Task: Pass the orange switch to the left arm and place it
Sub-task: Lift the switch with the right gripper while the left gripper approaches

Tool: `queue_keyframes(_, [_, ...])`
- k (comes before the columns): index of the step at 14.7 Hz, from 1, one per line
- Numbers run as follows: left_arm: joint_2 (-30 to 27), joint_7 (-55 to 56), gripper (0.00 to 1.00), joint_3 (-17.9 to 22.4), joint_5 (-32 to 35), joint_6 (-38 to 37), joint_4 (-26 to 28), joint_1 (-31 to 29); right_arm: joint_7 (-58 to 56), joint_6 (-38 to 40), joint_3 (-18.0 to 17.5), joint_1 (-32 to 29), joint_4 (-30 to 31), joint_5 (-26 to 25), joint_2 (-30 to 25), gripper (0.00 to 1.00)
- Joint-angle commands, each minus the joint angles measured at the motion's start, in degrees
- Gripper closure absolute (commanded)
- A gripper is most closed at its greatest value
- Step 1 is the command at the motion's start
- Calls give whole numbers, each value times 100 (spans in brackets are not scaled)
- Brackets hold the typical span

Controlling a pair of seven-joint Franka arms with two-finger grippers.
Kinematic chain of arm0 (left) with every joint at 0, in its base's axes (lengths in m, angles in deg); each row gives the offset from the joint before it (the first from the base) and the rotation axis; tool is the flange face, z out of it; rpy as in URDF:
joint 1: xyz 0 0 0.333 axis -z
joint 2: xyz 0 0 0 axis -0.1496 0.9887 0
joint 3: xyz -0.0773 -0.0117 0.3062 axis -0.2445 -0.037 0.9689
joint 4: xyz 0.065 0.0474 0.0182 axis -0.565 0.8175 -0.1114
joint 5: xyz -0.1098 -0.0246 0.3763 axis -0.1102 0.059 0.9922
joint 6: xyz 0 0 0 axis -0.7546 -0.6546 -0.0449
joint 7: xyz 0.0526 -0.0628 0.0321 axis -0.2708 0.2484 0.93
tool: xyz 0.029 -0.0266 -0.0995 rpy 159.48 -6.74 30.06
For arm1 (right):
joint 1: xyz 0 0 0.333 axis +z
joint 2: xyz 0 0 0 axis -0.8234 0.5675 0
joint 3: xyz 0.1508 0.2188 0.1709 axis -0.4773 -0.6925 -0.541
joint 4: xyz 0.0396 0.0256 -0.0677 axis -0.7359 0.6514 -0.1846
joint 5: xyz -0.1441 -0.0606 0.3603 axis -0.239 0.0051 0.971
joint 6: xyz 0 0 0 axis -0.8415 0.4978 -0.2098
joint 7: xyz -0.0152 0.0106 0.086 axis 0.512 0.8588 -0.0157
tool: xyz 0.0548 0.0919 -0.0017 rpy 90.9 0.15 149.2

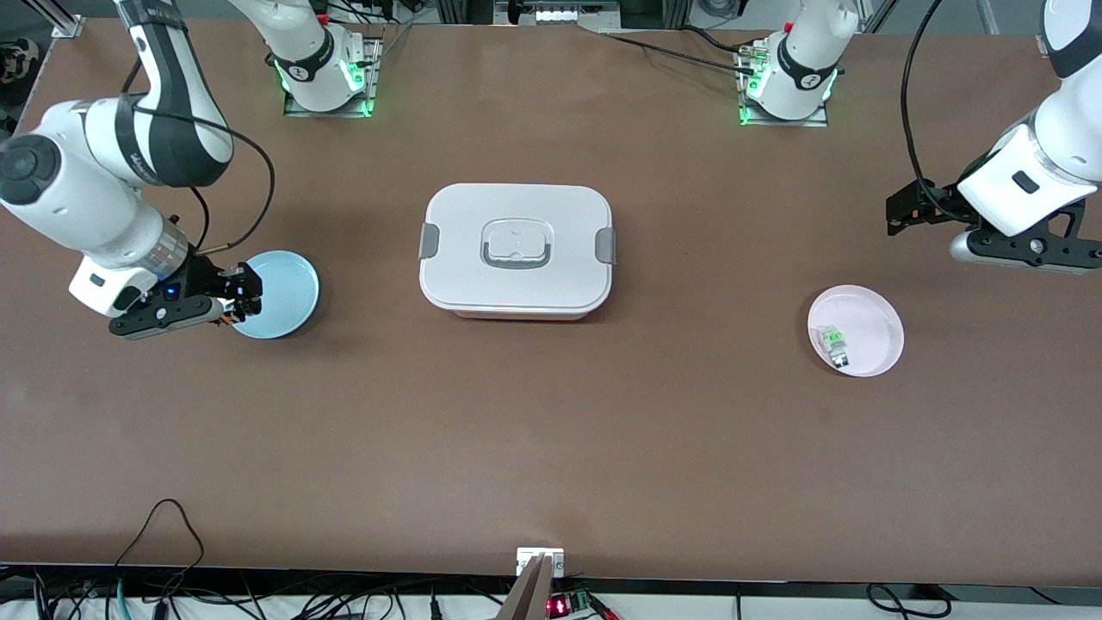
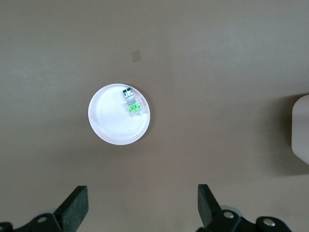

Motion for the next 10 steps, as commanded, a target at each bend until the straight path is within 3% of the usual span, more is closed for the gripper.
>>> queue_keyframes(1, [-44, -12, 0, 11, 48, -258, -76, -1, -555, 120, -279, -59, -250, 334, -206, 74])
queue_keyframes(4, [-44, -13, 0, 2, 22, -400, -67, -10, -1432, 111, -341, -51, -496, 1379, -233, 74])
queue_keyframes(6, [-44, -39, 0, 19, -91, -601, -67, -36, -2109, 32, -350, -51, -497, 1775, -234, 74])
queue_keyframes(10, [-26, -56, 0, 81, -819, -759, 3, -308, -3698, 6, -358, -51, -497, 3127, -199, 74])
